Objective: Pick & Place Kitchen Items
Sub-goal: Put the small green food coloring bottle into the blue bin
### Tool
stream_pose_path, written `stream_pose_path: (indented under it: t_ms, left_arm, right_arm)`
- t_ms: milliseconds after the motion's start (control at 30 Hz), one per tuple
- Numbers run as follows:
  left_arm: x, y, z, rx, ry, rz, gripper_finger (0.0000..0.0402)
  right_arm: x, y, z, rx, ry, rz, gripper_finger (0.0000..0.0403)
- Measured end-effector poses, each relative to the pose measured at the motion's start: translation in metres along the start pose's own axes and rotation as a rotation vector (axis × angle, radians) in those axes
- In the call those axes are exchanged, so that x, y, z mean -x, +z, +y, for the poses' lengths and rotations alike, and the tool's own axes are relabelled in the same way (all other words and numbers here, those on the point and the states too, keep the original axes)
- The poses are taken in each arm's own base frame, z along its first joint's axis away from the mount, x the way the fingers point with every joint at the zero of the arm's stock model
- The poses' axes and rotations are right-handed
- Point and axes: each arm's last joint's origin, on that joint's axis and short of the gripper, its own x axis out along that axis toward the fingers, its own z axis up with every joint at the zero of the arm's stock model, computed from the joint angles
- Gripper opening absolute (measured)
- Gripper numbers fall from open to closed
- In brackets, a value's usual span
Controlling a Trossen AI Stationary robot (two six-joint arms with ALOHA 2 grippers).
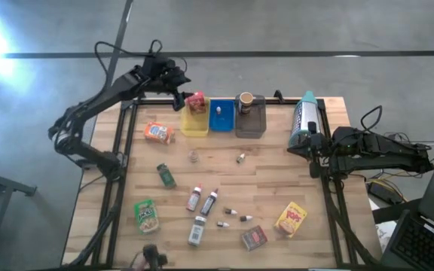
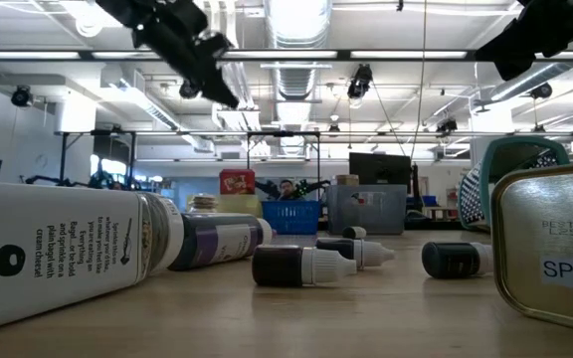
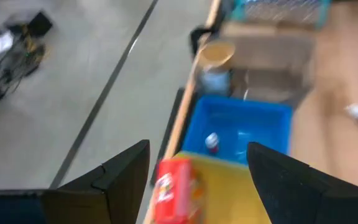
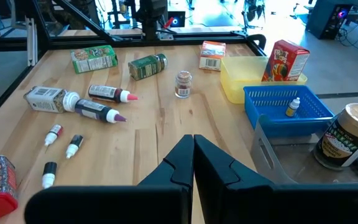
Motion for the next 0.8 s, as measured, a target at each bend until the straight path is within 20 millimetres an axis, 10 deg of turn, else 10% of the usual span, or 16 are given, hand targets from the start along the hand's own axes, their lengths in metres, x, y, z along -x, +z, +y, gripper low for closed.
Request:
stream_pose_path:
  t_ms: [800]
  left_arm:
    - [0.044,0.059,-0.115,0.006,-0.375,-0.231,0.0273]
  right_arm:
    - [0.000,0.000,0.000,0.000,0.000,0.000,0.0008]
